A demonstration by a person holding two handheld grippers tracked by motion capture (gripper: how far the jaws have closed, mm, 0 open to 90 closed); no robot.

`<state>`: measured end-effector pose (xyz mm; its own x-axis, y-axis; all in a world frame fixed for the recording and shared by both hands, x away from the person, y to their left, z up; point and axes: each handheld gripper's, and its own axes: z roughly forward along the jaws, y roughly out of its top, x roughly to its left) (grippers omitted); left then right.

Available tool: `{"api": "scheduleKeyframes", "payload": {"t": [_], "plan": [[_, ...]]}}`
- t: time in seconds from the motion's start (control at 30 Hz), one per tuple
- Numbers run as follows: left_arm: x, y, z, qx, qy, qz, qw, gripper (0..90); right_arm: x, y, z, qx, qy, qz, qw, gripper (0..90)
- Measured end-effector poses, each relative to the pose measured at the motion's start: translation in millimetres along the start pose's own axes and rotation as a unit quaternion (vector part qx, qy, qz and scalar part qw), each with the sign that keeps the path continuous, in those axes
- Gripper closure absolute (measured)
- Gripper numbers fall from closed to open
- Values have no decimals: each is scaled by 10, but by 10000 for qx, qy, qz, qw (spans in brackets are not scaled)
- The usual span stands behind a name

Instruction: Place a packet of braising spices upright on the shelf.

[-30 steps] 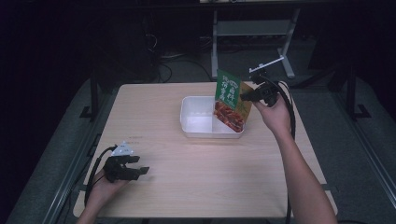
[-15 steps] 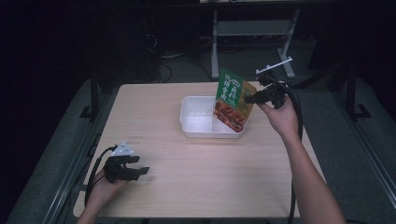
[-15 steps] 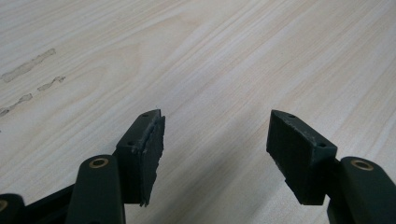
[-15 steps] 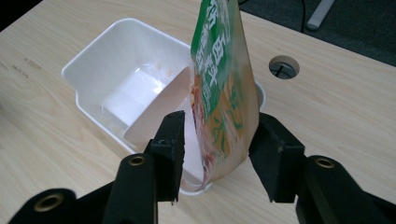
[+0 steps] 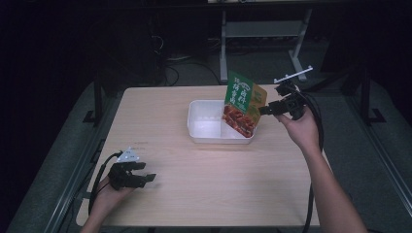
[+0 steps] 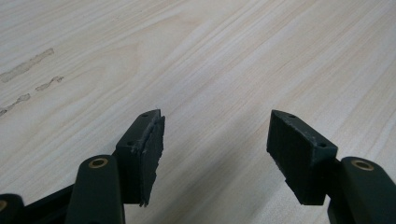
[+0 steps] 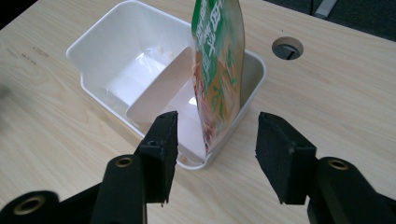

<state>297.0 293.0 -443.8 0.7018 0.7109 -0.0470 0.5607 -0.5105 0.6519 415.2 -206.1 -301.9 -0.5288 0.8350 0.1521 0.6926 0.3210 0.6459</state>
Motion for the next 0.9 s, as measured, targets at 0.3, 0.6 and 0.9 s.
{"api": "scheduleKeyframes", "payload": {"t": [0.3, 0.6, 0.9], "plan": [[-8, 0, 13, 16, -20, -23, 10000, 353, -39, -163, -62, -16, 126, 64, 9999, 458], [-14, 0, 19, 5, -29, -52, 10000, 353, -55, -385, -74, -22, 294, 93, 9995, 450], [-8, -1, 17, -1, -14, -41, 10000, 352, -68, -580, -81, -53, 415, 159, 9990, 441]]}}
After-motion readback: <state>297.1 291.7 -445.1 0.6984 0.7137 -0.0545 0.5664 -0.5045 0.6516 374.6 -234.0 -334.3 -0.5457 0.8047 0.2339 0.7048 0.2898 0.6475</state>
